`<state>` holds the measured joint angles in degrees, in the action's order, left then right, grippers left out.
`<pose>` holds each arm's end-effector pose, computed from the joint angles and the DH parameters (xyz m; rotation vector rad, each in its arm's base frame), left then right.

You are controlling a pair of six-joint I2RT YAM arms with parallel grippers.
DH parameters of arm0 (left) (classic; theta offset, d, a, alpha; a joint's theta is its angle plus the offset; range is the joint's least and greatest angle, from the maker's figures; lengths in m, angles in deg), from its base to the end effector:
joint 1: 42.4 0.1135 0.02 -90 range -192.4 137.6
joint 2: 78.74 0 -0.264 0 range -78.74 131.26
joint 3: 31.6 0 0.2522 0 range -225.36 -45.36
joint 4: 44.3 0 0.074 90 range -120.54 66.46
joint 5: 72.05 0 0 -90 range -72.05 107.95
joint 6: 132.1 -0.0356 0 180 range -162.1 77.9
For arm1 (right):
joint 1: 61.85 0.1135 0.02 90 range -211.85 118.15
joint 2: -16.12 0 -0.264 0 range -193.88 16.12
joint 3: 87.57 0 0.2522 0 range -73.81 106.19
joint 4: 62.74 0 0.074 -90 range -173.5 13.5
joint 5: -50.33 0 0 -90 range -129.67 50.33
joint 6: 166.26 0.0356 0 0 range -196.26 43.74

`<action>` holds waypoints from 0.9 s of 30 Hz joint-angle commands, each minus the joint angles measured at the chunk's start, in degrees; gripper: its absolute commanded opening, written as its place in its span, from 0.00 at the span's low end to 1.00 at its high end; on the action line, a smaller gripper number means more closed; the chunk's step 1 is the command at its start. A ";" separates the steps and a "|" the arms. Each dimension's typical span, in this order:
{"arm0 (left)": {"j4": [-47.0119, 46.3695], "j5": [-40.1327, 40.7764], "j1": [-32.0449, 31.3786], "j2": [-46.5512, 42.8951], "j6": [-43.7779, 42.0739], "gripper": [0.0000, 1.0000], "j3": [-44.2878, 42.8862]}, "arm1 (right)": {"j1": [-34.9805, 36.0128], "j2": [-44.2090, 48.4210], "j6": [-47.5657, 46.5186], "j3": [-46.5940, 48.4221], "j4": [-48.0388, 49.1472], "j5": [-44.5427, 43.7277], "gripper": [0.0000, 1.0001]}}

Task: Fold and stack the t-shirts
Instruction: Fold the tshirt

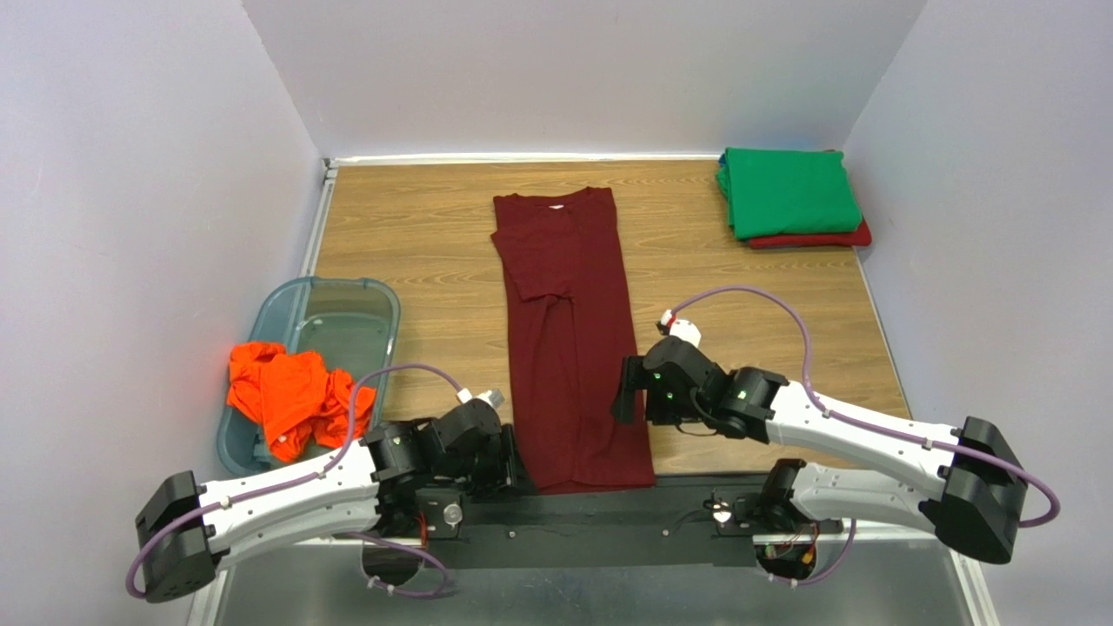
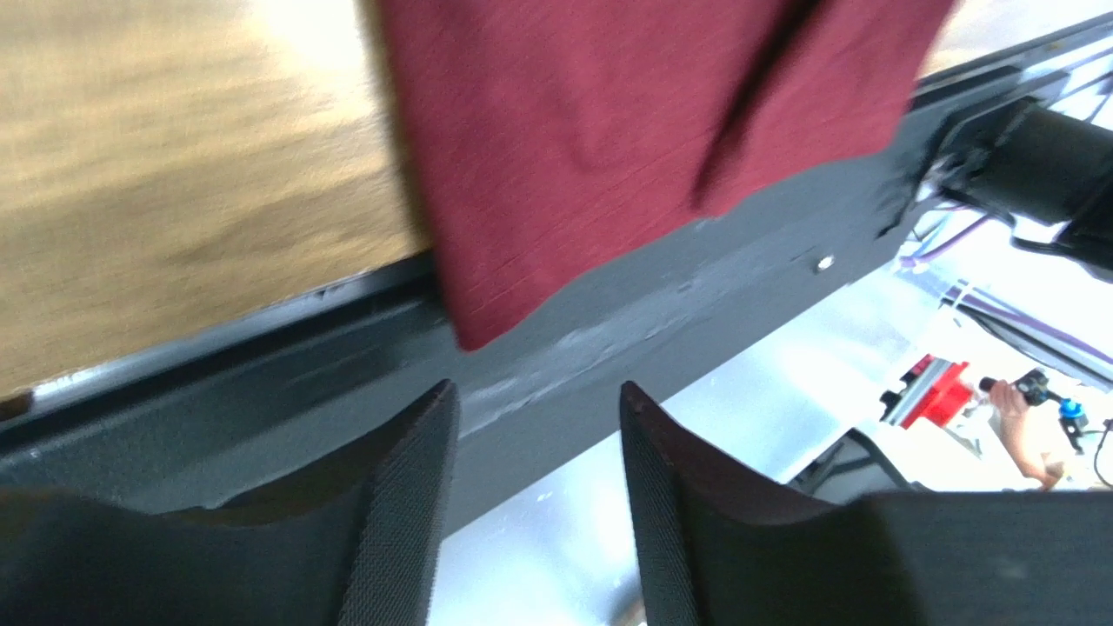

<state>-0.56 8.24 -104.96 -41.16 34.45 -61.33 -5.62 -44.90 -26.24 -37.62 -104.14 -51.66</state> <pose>0.0538 -0.1167 0.1546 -0.2665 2.8728 -1.0268 0.1206 0.1670 0.2097 -0.0470 2.5375 0.5295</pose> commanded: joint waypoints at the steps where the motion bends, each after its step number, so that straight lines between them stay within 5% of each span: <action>1: -0.27 -2.94 -1.33 0.82 3.25 0.54 2.25 | -0.50 -0.51 0.96 -1.11 -2.07 1.70 1.00; 5: -1.84 -1.28 -1.42 2.93 3.07 0.45 2.61 | -0.42 -1.56 0.78 -1.64 -2.07 4.33 1.00; 14: -8.53 1.19 -1.42 5.66 3.78 0.44 3.14 | -0.42 -0.60 -0.98 -4.01 -2.24 11.64 1.00; 23: -4.94 6.10 -1.42 7.49 5.71 0.44 1.29 | -0.42 1.77 -1.41 -4.98 -2.24 15.50 1.00; 27: -2.12 6.99 -1.42 11.27 5.63 0.36 0.15 | -0.50 2.04 -3.87 -5.77 -2.24 19.87 1.00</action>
<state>-6.31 11.54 -106.03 -32.81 39.42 -59.64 -5.84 -43.65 -27.24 -41.80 -105.32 -37.34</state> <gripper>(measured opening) 0.383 0.997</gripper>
